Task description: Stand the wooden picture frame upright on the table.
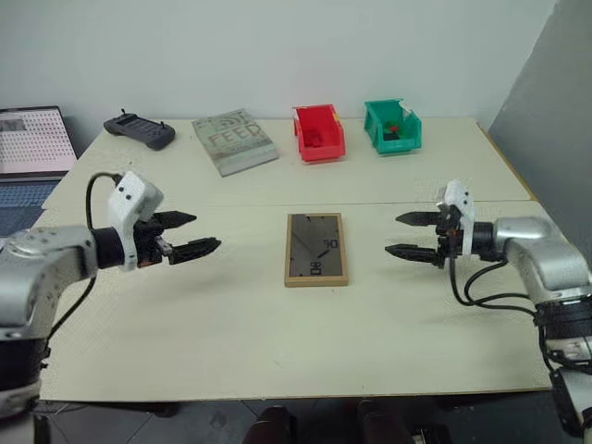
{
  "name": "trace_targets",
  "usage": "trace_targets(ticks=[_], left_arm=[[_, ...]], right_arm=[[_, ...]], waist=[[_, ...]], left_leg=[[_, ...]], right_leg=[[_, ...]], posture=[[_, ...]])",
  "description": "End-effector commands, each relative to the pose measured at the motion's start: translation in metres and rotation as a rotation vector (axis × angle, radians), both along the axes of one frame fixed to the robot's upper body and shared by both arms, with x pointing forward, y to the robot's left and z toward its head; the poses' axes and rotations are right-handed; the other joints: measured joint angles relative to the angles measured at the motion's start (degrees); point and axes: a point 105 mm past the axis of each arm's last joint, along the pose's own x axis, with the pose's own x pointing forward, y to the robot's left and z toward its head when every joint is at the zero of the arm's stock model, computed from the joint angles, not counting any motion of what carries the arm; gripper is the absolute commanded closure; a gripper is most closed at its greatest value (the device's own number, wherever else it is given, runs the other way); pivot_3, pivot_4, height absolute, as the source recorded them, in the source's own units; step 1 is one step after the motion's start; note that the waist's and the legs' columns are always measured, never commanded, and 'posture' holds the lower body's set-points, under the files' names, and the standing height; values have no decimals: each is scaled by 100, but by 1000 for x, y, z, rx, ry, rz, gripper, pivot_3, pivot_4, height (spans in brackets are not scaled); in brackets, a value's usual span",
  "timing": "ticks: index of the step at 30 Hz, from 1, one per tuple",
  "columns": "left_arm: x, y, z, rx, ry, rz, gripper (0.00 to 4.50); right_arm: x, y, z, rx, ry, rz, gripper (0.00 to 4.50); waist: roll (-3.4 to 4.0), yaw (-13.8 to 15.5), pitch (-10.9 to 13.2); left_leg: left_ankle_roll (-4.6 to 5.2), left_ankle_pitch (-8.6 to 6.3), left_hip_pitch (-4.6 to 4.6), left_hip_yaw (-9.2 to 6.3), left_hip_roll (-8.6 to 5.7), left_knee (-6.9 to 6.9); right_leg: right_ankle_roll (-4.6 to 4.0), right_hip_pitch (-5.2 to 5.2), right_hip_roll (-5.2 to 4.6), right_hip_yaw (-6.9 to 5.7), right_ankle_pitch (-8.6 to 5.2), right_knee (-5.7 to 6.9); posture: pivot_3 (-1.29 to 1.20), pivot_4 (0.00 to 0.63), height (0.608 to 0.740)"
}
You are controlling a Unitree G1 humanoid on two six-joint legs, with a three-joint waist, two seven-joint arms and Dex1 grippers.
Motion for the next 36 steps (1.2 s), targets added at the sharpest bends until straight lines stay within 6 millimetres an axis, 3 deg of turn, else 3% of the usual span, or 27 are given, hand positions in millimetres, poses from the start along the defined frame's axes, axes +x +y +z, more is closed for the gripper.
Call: trace_targets(ticks=[1,7,8,15,22,26,28,32,36], left_arm=[[6,-2,11,45,-57,-32,0],[9,-10,-1,23,-49,-16,0],[10,-13,-3,-6,-46,-8,172],[22,-37,-43,-49,-35,46,1447],[62,-59,-61,-93,-118,158,3202],[78,-73,-78,-70,-138,179,4053],[86,-77,-82,-100,-147,213,4416],[93,-99,-89,-139,-140,204,4416],[87,-118,-90,-130,-139,138,4416]], right_arm=[[7,0,10,-10,-47,12,17],[19,0,5,-8,-83,-54,17],[23,0,3,3,-86,-73,193],[54,16,-18,13,-112,-232,1557],[71,52,-40,3,-147,-292,3537],[78,68,-52,-22,-174,-320,4444],[79,72,-57,-40,-187,-338,4500],[72,87,-72,-34,-162,-321,4500],[57,104,-74,27,-132,-260,4500]], waist=[[1,3,2],[1,7,3],[1,3,4],[0,9,4],[-3,9,3],[-3,6,3],[-3,7,3],[-3,-1,2],[-5,-16,0]], left_leg=[[0,0,-4,0,0,0],[-25,12,-14,2,-2,7],[-25,12,-15,2,-2,7],[-27,12,-13,3,-2,15],[-30,14,-12,4,-4,21],[-32,15,-12,12,-6,21],[-32,15,-12,13,-7,23],[-32,15,-13,12,-7,25],[-32,15,-12,14,-6,25]], right_leg=[[0,-3,0,0,0,0],[0,-6,-5,7,0,-4],[0,-7,-5,8,1,-4],[3,-11,-3,12,4,6],[5,-8,-3,10,6,6],[6,-11,-4,18,6,4],[8,-11,-4,20,8,4],[11,-13,-4,20,10,6],[11,-12,-4,23,10,7]], posture=[[0,150,740],[0,150,740],[0,150,740],[0,150,740],[0,150,740],[0,150,740],[0,150,740],[0,150,740],[0,150,740]])
